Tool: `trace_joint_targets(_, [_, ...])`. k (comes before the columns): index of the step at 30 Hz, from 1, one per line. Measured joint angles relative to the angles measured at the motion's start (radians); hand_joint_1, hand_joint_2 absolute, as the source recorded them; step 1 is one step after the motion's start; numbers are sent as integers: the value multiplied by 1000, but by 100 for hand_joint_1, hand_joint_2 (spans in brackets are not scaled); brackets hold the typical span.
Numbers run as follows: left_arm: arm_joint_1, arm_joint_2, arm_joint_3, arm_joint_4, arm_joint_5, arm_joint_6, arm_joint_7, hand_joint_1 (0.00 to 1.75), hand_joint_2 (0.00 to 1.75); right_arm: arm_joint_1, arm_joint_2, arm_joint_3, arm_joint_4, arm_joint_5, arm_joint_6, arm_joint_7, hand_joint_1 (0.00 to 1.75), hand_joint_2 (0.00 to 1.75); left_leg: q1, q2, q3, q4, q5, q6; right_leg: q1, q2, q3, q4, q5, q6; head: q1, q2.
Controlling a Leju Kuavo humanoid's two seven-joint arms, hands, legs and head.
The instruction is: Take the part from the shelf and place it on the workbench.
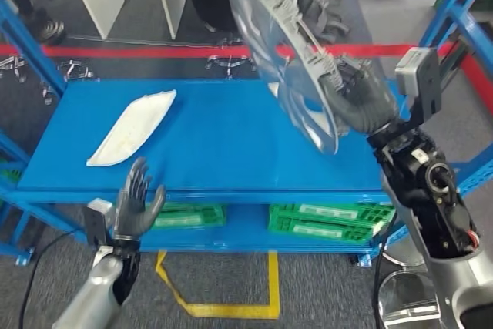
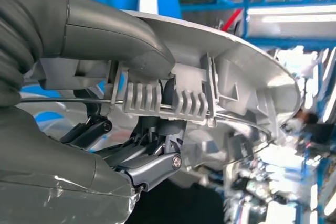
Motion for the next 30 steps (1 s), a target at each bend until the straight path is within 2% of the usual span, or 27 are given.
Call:
trace_joint_targets(2, [1,0,0,0,0,0,0,0,175,1,0,0,-1,0,0,0,175,175,2,3,-4,6,-4,-8,1,0,-3,5,-2,-17,-11,0])
trace_joint_targets(3, [0,0,0,-1,0,0,0,0,175,0,0,0,-2,1,0,0,175,175,3,8,-13,27,-16,-12,1,-3,-1,4,-3,-24,-15,0])
trace_joint_targets(4, [-1,0,0,-1,0,0,0,0,175,-1,0,0,-4,1,0,0,175,175,3,14,-35,71,-38,-14,2,-6,2,3,-3,-32,-22,0])
trace_joint_targets(6, [-1,0,0,-1,1,2,0,0,175,-1,0,0,-5,1,0,0,175,175,1,22,-110,211,-94,-16,6,-16,4,3,-6,-41,-35,0])
trace_joint_targets(7, [0,0,0,-1,3,3,0,0,175,-1,0,0,-5,1,0,0,175,175,-1,22,-149,277,-113,-14,10,-20,5,3,-7,-46,-40,0])
trace_joint_targets(8, [1,0,0,-1,5,5,0,0,175,-1,0,0,-5,0,0,0,175,175,-3,22,-174,313,-115,-11,14,-25,6,3,-9,-49,-43,0])
trace_joint_targets(9, [1,1,0,-1,7,6,0,0,175,-1,0,0,-5,0,0,1,175,175,-7,22,-180,309,-98,-4,18,-30,8,3,-11,-52,-46,0])
trace_joint_targets(10, [1,1,0,-1,9,8,0,0,175,-1,1,1,-5,-1,0,1,175,175,-12,24,-165,264,-65,7,23,-36,11,2,-12,-54,-48,0])
trace_joint_targets(12, [-4,3,0,-1,14,8,0,0,175,-4,2,1,-5,-2,0,0,175,175,-33,49,-99,117,6,39,32,-47,17,2,-17,-57,-50,0])
trace_joint_targets(13, [-8,4,0,-2,16,8,0,0,175,-5,2,1,-5,-3,0,0,175,175,-43,65,-73,58,26,50,35,-53,18,2,-19,-55,-50,0])
trace_joint_targets(14, [-11,4,0,-2,18,8,-1,0,175,-6,2,2,-5,-3,-1,1,175,175,-51,77,-59,24,34,57,37,-60,19,2,-21,-53,-49,0])
trace_joint_targets(15, [-13,5,0,-2,20,9,-1,0,175,-6,2,3,-5,-4,-1,1,175,175,-56,81,-55,11,34,59,38,-68,19,1,-22,-50,-48,0])
trace_joint_targets(16, [-13,5,-1,-2,22,9,-1,0,175,-6,3,4,-5,-4,-1,1,175,175,-54,73,-54,6,37,57,39,-77,20,0,-24,-47,-48,0])
trace_joint_targets(17, [-13,5,-1,-2,25,9,-1,0,175,-6,3,5,-5,-4,-2,1,175,175,-50,64,-51,0,39,56,39,-80,21,0,-28,-43,-48,0])
trace_joint_targets(18, [-14,5,-1,-2,26,9,-1,0,175,-7,3,5,-5,-4,-3,1,175,175,-46,56,-46,-7,42,56,38,-73,18,10,-38,-38,-47,0])
trace_joint_targets(19, [-15,4,-1,-2,28,8,-2,0,175,-9,3,6,-5,-4,-4,0,175,175,-40,48,-41,-14,45,57,37,-60,8,39,-58,-34,-44,0])
trace_joint_targets(20, [-15,3,-1,-2,28,5,-2,0,175,-9,3,6,-5,-4,-5,0,175,175,-37,41,-37,-18,47,57,34,-42,-15,90,-86,-30,-39,0])
trace_joint_targets(22, [-16,0,-1,-2,28,0,-2,0,175,-8,3,8,-5,-4,-8,1,175,175,-35,23,-37,-18,47,59,30,-22,-76,224,-142,-24,-29,0])
trace_joint_targets(23, [-15,-1,-1,-1,27,-3,-2,0,175,-6,3,9,-5,-4,-10,2,175,175,-35,14,-37,-17,47,58,28,-20,-99,268,-151,-20,-25,0])
trace_joint_targets(24, [-14,-2,-1,-1,26,-6,-2,0,175,-5,3,11,-5,-4,-11,2,175,175,-33,5,-36,-15,46,57,25,-19,-106,278,-141,-16,-22,0])
trace_joint_targets(25, [-14,-2,-1,-1,25,-8,-2,0,175,-4,3,13,-5,-4,-12,3,175,175,-31,-5,-36,-12,45,55,21,-19,-95,246,-113,-13,-21,0])
trace_joint_targets(27, [-15,-3,-1,-1,23,-10,-2,0,175,-4,3,15,-6,-4,-13,3,175,175,-27,-24,-38,-1,39,45,13,0,-38,116,-44,-5,-16,0])
trace_joint_targets(28, [-15,-4,-1,-1,22,-10,-2,0,175,-5,3,16,-6,-4,-13,3,175,175,-26,-33,-42,6,36,40,10,14,-10,58,-26,-5,-14,0])
trace_joint_targets(29, [-16,-4,-1,-1,21,-10,-2,0,175,-4,3,18,-6,-4,-14,4,175,175,-25,-40,-48,11,37,34,9,26,6,24,-20,-7,-12,0])
trace_joint_targets(30, [-16,-4,-1,-1,21,-10,-2,0,175,-3,3,19,-6,-4,-14,4,175,175,-24,-47,-55,12,39,29,10,32,12,15,-26,-11,-11,0])
